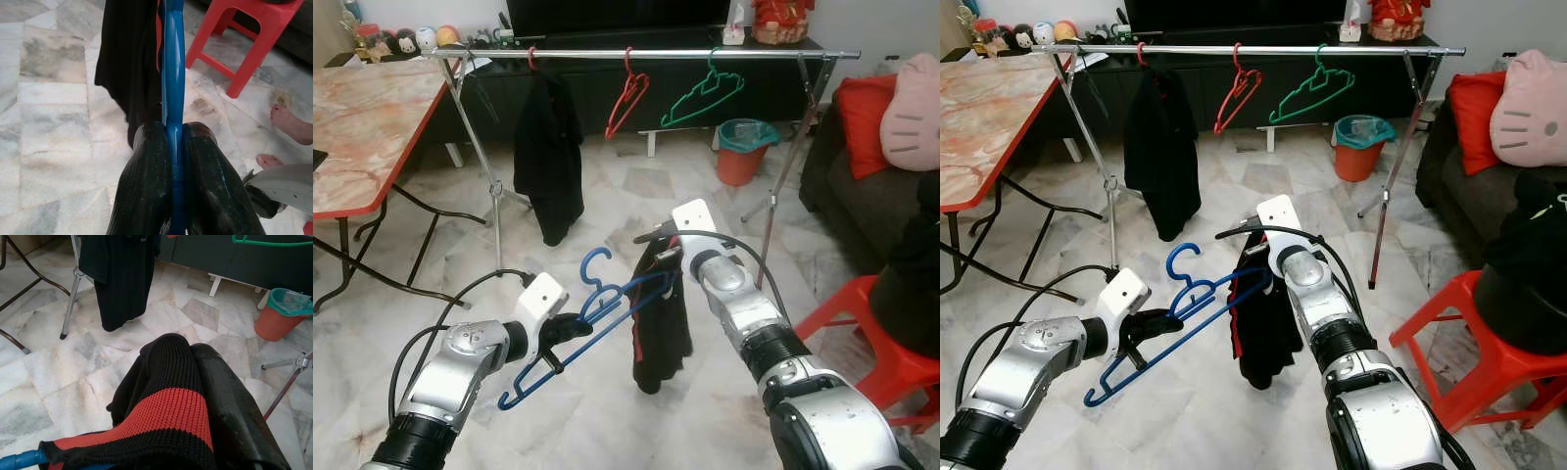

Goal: Hang hanger

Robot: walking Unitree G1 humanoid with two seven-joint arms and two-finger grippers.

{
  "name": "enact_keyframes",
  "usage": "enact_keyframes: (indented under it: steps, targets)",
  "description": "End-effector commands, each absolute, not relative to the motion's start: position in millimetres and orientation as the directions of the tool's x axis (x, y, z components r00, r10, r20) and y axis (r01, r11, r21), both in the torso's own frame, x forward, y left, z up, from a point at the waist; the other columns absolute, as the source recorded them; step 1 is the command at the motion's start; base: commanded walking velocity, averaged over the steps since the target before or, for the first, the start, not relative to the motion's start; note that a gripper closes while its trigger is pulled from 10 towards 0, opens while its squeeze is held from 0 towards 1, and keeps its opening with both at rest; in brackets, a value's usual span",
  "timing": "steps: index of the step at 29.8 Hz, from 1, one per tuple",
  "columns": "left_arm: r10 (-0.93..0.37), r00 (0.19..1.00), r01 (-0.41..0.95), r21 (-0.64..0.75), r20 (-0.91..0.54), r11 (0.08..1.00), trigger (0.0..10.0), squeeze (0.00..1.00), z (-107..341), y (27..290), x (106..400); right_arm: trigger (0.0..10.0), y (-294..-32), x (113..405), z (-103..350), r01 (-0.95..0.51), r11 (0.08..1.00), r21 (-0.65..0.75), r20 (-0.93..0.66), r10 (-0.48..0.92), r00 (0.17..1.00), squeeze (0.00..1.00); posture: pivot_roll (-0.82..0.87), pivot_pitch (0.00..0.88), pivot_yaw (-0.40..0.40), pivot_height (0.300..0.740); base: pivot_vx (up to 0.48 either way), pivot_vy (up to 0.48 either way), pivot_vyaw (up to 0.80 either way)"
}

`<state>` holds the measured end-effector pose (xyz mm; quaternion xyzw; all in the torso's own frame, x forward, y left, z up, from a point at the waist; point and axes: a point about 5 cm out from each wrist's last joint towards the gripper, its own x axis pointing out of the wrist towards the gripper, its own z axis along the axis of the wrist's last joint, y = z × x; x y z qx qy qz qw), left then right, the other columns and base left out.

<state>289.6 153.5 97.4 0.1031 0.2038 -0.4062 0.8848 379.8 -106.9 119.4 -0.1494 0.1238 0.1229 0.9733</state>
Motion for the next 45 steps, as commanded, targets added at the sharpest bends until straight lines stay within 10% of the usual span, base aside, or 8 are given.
enact_keyframes:
  steps: [1,45]
  targets:
    - [-0.675,0.592,0.761,0.028,-0.440,0.649,10.0,0.00,101.6,156.7,291.1,10.0,-104.8,380.3,124.1,-0.282,0.922,-0.266,-0.260,0.213,0.942,0.00,0.00,0.000,0.002,0.740,0.000,0.000,0.00]
    - [-0.632,0.577,0.776,0.106,-0.517,0.622,10.0,0.00,92.8,157.0,291.3,10.0,-102.5,379.1,124.7,-0.293,0.916,-0.274,-0.263,0.222,0.939,0.00,0.01,0.000,-0.001,0.740,0.000,0.000,0.00]
